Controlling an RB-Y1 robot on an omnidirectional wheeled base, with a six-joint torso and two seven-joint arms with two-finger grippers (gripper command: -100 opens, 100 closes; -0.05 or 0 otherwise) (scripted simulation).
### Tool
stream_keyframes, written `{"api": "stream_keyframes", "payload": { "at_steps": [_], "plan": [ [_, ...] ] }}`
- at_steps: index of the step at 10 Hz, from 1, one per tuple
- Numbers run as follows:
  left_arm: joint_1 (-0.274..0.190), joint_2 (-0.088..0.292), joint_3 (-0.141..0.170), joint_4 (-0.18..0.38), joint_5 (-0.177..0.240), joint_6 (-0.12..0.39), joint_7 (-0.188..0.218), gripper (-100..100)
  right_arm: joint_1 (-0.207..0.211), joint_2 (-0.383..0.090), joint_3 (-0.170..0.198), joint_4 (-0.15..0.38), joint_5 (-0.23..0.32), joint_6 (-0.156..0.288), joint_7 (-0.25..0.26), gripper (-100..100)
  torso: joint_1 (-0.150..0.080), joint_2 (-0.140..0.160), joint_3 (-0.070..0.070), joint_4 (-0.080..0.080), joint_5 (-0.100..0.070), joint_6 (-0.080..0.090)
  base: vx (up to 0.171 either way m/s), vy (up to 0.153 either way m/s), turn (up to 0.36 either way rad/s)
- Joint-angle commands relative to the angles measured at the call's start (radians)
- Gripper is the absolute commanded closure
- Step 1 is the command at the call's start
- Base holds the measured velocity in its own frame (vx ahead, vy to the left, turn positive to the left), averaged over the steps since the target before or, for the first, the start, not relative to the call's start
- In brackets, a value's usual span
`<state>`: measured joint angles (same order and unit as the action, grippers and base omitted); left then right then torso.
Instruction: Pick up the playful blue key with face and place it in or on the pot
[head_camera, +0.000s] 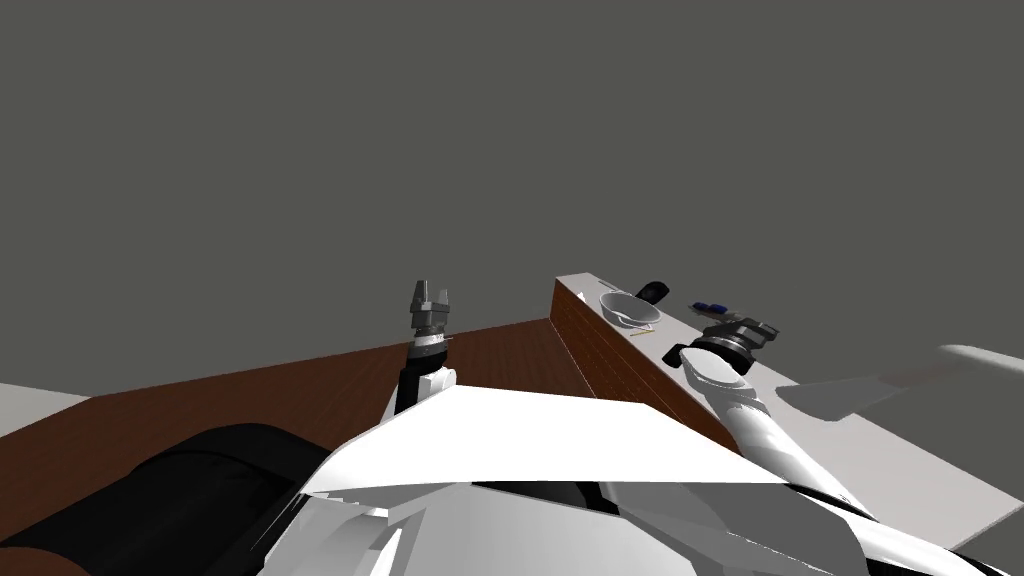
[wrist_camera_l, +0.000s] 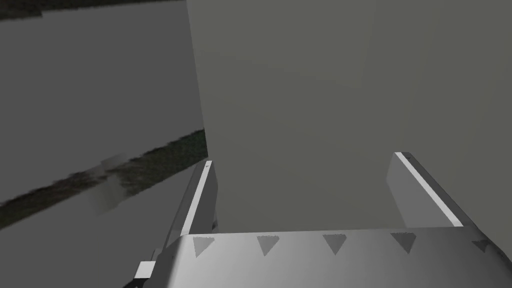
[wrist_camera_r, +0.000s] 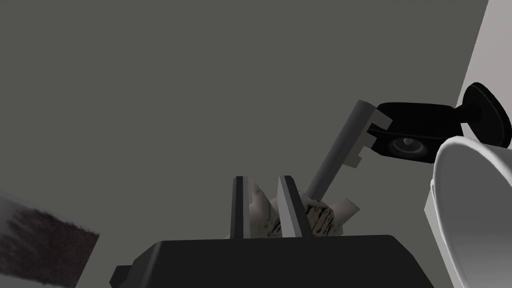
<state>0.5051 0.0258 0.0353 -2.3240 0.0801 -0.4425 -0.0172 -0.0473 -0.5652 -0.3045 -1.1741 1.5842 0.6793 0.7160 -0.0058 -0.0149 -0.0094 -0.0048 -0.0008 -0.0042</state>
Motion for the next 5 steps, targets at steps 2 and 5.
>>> {"api": "stream_keyframes", "payload": {
  "at_steps": [2,5],
  "plan": [
    [0.0,0.0,0.0,0.0,0.0,0.0,0.0,0,-0.026,0.033,0.011,0.057,0.079,0.06,-0.013,100,-0.001,0.0,0.0,0.0,0.0,0.0,0.097,-0.165,0.274],
    [0.0,0.0,0.0,0.0,0.0,0.0,0.0,0,-0.044,0.058,0.018,0.095,0.146,0.102,-0.02,100,0.002,0.002,0.001,0.0,0.0,0.003,0.08,-0.117,0.165]
  ]
}}
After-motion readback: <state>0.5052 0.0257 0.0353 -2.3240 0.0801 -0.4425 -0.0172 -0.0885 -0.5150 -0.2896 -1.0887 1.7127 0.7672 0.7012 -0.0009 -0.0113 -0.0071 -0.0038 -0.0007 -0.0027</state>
